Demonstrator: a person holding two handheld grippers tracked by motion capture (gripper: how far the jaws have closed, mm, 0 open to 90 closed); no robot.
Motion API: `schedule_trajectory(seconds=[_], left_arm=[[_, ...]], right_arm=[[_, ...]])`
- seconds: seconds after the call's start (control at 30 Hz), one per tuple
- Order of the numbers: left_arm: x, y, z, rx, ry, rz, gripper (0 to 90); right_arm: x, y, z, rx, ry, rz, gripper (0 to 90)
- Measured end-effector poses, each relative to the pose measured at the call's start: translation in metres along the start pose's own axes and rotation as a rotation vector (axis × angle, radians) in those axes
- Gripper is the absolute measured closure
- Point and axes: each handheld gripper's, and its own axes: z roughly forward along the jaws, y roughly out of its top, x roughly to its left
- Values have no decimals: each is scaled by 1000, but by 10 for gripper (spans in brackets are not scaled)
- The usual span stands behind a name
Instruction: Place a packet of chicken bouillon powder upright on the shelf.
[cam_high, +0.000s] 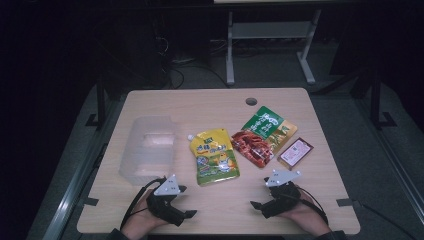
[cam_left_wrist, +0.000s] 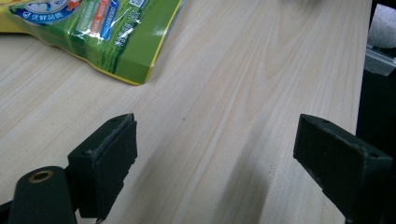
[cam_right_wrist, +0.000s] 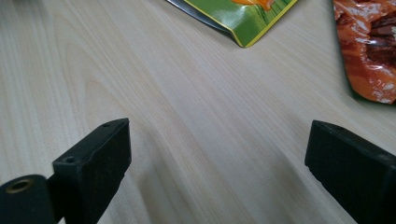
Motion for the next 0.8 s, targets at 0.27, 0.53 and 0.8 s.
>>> schedule_trajectory(seconds=[0.27,0.53,0.8], left_arm=[[0,1,-1,-7,4,5,131],[-2,2,2,-4,-12,13,133],[-2,3,3,8,-17,15,137]], right_arm=[[-3,13,-1,-21,45,34,211],[-5,34,4,-23,50,10,542],[-14,56,14,-30,57,38,796]])
